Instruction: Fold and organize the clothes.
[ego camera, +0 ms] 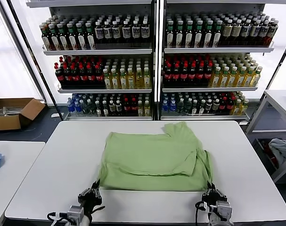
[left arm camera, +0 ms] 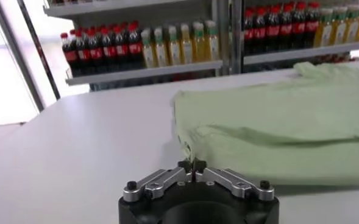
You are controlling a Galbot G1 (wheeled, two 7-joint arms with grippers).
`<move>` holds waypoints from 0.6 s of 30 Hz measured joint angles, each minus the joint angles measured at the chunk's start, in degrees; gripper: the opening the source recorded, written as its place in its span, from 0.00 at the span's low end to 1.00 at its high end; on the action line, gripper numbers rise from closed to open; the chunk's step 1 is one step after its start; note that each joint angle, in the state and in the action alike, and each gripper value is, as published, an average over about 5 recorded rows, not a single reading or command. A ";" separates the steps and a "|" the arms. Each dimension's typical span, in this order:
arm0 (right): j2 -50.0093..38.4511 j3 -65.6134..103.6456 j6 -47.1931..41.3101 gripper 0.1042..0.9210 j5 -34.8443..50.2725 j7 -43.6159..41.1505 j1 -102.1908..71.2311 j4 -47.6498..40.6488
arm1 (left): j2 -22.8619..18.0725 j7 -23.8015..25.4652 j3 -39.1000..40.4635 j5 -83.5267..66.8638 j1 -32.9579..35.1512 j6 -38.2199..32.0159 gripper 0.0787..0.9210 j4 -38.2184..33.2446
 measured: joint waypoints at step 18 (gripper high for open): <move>-0.85 0.48 -0.17 0.33 -0.58 1.24 -5.38 4.47 | -1.62 -1.19 -0.55 0.31 5.74 -0.18 0.20 -1.49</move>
